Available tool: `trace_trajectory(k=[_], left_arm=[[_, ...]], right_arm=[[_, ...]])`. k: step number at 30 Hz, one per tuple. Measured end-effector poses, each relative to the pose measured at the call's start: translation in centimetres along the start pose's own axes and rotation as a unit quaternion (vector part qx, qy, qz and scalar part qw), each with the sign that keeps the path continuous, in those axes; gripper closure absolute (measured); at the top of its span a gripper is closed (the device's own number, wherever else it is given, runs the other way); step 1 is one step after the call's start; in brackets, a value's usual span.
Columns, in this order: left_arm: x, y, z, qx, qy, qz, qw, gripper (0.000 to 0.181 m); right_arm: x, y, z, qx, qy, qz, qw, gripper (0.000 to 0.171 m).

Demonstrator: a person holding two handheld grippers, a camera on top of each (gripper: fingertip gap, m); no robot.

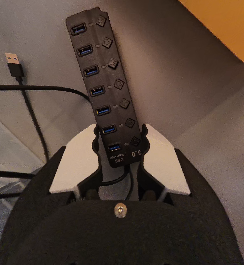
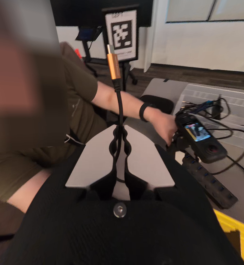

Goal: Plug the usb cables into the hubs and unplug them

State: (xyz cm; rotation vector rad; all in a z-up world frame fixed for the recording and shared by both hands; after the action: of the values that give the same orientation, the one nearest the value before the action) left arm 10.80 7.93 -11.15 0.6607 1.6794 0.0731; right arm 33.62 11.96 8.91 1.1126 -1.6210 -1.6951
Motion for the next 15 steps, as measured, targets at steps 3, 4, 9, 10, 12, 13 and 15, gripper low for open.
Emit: trace_trajectory(k=[3,4,9,10,12,13,15], left_arm=[[-1.9,0.2,-0.9,0.049,-0.002,-0.014,0.999,0.125],[-2.6,0.2,-1.4,0.053,-0.004,-0.013,0.998,0.125],[-5.0,-0.1,-4.1,0.061,-0.026,0.009,0.998,0.125],[-5.3,-0.3,-4.5,0.061,-0.026,0.012,0.998,0.125],[-5.9,-0.5,-5.2,0.057,-0.028,0.021,0.998,0.125],[-6.1,-0.7,-5.6,0.055,-0.027,0.029,0.998,0.125],[-6.7,-0.9,-6.0,0.055,-0.030,0.045,0.997,0.126]], right_arm=[[2.4,-1.8,1.1,-0.031,0.071,-0.068,0.995,0.166],[3.3,-2.7,1.7,-0.041,0.088,-0.096,0.991,0.166],[6.6,-6.7,5.3,0.038,0.134,-0.201,0.970,0.166],[6.9,-7.0,6.0,0.045,0.122,-0.207,0.970,0.166],[7.2,-6.9,6.7,0.029,0.109,-0.194,0.975,0.166],[7.1,-6.8,6.9,0.013,0.101,-0.180,0.978,0.166],[6.9,-6.9,7.1,-0.010,0.070,-0.173,0.982,0.166]])
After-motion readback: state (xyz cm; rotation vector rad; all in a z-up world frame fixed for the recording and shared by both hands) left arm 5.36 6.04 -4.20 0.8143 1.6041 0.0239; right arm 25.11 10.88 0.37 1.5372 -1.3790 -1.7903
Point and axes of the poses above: each gripper's, where its closed fingertips meet, x out along the fingers, y out of its top, z = x × y across the jaws, the point moved 9 cm from there along -x, back along the fingers, and after that the axes turned 5 degrees about z, right-handed, at the moved point
